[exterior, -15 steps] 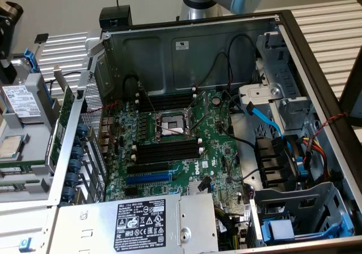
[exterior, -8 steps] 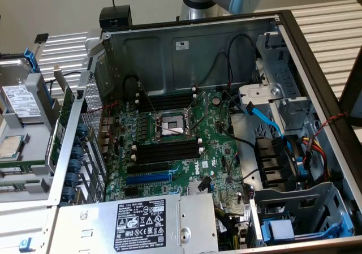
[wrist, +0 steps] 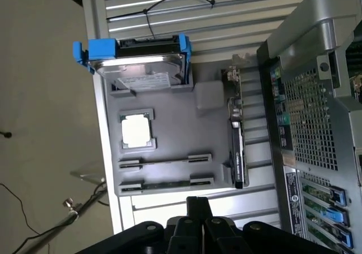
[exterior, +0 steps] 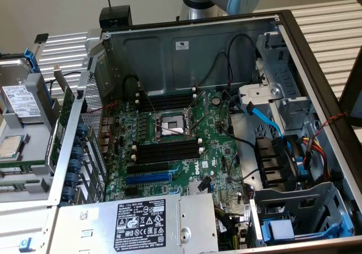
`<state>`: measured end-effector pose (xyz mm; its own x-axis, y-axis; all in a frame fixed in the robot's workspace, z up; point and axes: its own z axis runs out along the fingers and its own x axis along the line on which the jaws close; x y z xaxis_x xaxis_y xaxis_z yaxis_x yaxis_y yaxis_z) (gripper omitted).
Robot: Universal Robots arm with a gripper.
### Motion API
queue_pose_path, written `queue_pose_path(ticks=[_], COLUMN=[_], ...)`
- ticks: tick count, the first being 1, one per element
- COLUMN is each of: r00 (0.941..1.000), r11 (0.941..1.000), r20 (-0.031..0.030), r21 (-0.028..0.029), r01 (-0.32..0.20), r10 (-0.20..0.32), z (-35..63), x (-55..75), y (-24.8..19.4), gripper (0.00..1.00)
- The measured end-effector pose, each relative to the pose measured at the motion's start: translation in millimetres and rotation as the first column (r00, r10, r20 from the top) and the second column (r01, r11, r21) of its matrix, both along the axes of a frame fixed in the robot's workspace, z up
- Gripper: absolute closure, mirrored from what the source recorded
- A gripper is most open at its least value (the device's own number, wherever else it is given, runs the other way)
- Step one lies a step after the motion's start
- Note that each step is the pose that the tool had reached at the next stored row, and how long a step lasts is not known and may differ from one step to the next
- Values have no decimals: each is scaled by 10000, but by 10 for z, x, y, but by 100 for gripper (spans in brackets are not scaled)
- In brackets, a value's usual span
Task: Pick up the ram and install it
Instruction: 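Reach for the ram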
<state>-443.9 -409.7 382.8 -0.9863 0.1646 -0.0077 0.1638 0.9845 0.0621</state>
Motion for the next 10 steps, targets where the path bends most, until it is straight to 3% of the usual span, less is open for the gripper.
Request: queue_pose_path(ticks=[5, 10], r00=[10000, 10000], r11=[10000, 10000], r20=[-4, -8], r21=[-1, -1], r01=[-13, -26], r10=[13, 26], z=[1, 0], x=[-113, -118], y=[25, 39], gripper=[89, 89])
